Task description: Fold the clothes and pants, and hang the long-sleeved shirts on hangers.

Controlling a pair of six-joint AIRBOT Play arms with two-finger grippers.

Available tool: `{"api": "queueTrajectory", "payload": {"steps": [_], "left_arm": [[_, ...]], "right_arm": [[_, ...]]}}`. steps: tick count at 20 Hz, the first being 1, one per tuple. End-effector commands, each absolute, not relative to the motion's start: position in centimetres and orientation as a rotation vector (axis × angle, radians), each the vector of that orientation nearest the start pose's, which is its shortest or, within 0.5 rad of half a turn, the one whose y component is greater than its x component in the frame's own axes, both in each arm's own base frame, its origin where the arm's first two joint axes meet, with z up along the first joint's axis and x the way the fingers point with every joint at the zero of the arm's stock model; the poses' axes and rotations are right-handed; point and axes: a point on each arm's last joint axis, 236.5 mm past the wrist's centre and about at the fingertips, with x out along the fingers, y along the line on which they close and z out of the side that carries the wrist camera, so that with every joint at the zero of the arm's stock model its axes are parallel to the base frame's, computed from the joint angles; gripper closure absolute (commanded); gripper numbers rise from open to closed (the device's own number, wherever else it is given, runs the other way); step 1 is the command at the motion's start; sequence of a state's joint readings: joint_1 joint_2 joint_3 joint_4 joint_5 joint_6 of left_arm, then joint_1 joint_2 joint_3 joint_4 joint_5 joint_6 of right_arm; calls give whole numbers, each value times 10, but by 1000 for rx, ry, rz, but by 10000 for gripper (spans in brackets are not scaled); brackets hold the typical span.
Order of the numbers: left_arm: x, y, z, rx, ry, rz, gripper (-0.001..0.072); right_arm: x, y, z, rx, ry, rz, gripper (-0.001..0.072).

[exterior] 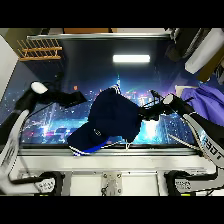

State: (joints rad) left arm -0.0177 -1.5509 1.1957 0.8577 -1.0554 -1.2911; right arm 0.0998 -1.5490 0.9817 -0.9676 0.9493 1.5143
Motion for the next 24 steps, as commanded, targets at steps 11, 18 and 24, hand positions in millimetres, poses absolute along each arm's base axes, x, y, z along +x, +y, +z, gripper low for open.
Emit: {"api": "queueTrajectory", "payload": {"steps": [11,18,24], "left_arm": [[465,-210,-117,-337,1434,-537,400],[504,-177,84,-336,991,-522,702],[387,-149,387,-200,349,-582,701]], "right_arm": [[360,146,-110,532,1488,247,691],[413,119,31,197,1192,345,692],[385,122,280,125,623,430,692]]}}
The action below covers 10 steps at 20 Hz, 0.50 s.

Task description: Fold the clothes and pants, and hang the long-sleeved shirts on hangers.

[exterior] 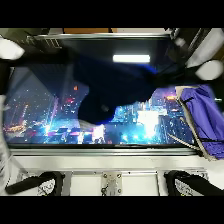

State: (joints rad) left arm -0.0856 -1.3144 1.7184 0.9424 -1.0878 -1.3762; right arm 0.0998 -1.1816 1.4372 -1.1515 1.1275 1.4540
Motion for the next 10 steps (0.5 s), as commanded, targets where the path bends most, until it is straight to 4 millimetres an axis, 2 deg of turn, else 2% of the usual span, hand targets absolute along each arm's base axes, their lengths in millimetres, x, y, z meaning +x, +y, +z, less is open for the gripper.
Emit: {"api": "queueTrajectory", "payload": {"steps": [1,3,6,8,10], "left_arm": [[358,-148,418,-183,270,-591,701],[309,-149,454,-158,167,-616,701],[252,-155,486,-133,63,-663,700],[230,-160,495,-126,30,-696,701],[226,-165,495,-142,41,-720,700]], "right_arm": [[370,120,305,119,554,432,692],[339,117,339,115,462,437,692],[299,113,373,134,371,438,692],[277,113,378,132,368,446,693],[263,114,368,163,432,446,692]]}}
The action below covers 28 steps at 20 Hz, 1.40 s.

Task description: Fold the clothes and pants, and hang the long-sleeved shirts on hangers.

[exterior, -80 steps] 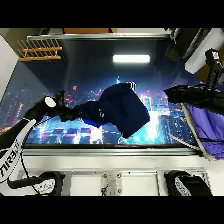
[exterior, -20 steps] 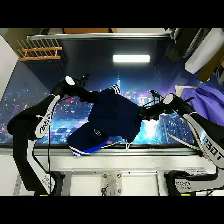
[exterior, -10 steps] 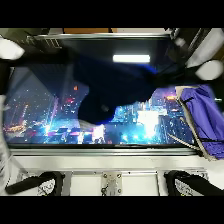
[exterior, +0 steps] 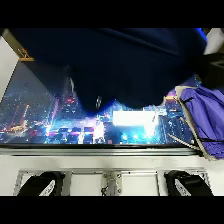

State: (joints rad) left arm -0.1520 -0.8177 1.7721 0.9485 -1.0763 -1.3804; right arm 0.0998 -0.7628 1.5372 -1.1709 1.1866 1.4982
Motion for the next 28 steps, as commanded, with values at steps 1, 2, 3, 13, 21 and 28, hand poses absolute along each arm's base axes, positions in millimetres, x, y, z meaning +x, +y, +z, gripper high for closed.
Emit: {"api": "queueTrajectory", "payload": {"steps": [1,2,3,13,21,28], "left_arm": [[232,-169,487,-140,71,-730,701],[243,-174,473,-134,129,-740,700],[259,-180,451,-128,212,-748,701],[481,-222,126,-276,1007,-628,700],[528,-169,84,-536,1047,-498,38],[396,-57,2,-371,1340,-160,38]], "right_arm": [[259,114,359,180,480,445,692],[256,115,347,205,542,440,692],[256,115,334,223,600,433,693],[404,75,113,116,1082,186,692],[513,11,103,221,862,43,50],[428,18,139,210,912,67,49]]}}
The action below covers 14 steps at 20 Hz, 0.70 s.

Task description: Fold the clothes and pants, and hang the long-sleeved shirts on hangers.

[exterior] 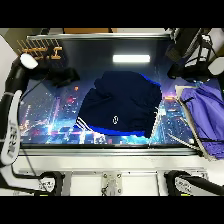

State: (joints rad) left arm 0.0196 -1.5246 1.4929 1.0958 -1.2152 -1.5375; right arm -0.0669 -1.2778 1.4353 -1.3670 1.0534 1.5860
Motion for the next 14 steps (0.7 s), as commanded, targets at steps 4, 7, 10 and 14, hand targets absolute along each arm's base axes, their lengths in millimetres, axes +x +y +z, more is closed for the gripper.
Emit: {"api": "queueTrajectory", "payload": {"steps": [4,7,10,14], "left_arm": [[302,-53,-82,-529,1466,-4,37],[277,-74,-112,-721,1450,37,37],[284,-89,-121,-863,1395,65,37],[320,-102,-113,-868,1307,44,38]], "right_arm": [[388,42,126,188,944,116,50],[378,58,116,191,969,155,50],[380,73,120,228,951,194,49],[380,77,121,243,950,205,50]]}}
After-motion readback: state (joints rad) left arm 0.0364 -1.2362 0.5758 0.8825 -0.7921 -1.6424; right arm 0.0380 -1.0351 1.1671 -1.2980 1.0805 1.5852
